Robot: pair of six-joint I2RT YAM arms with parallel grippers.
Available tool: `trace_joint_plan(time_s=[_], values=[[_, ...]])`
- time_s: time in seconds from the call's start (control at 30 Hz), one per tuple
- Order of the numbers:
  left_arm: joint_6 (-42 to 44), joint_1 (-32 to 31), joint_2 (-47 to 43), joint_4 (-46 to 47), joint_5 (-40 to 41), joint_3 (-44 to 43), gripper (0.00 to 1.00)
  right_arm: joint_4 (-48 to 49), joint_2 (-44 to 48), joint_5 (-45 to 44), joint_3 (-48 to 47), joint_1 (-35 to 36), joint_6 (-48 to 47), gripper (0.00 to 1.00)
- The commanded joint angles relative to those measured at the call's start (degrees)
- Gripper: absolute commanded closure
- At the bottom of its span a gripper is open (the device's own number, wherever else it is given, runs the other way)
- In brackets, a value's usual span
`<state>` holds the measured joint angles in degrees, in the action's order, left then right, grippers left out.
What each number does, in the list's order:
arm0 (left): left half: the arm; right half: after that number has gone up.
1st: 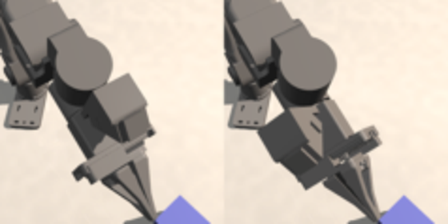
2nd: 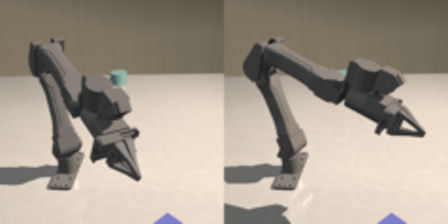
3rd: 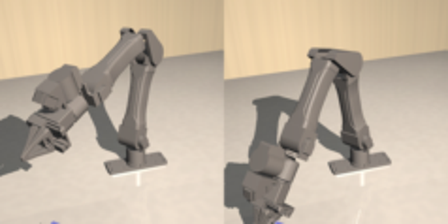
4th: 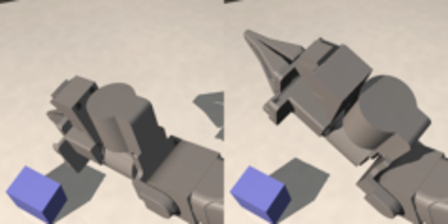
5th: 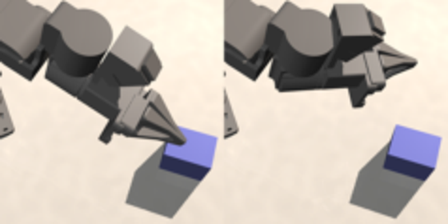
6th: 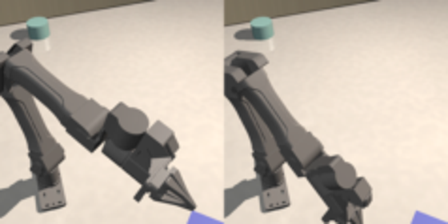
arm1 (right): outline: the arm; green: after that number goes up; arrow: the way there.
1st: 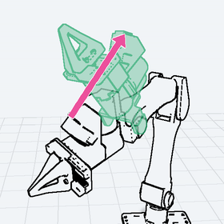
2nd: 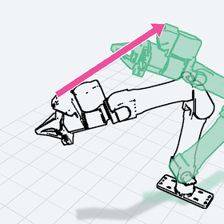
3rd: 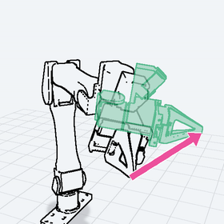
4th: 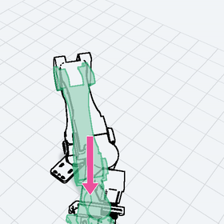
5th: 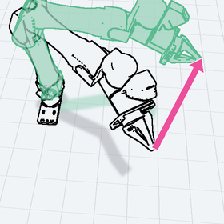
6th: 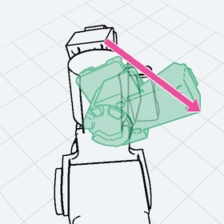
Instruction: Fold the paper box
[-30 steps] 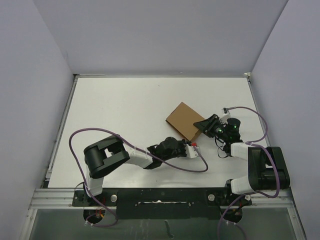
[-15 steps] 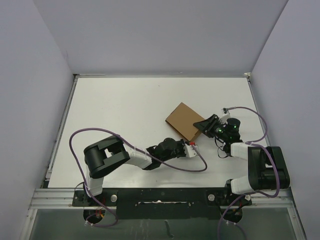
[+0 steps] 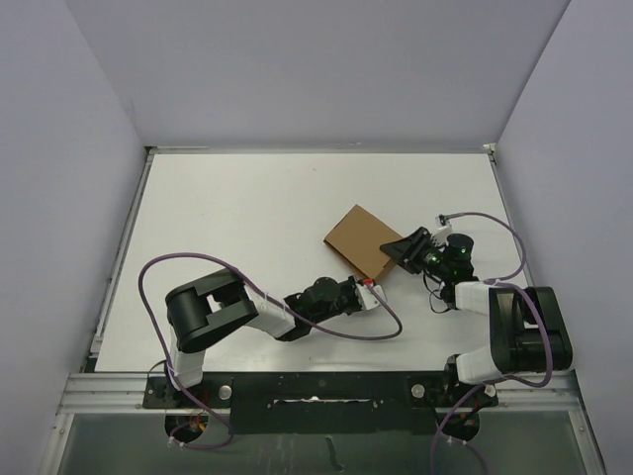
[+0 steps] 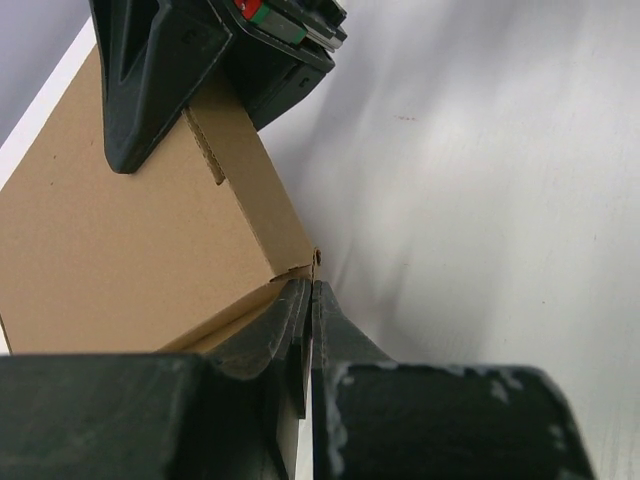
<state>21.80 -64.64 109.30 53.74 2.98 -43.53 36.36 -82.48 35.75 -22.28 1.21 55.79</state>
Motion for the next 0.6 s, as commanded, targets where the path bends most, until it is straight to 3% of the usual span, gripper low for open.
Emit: trace_joint_plan(time_s=[0.0,0.57], values=[[-2.4,0.6,-1.2,5.2,1.3,1.4,1.00,1.1,-1.0,0.3,-1.4,-0.5,-0.4,0.78],[-8.3,1.3,0.9,13.3,1.8,3.4,1.00,1.9,-1.6,0.8,-1.3,-0.9,0.1,0.78]])
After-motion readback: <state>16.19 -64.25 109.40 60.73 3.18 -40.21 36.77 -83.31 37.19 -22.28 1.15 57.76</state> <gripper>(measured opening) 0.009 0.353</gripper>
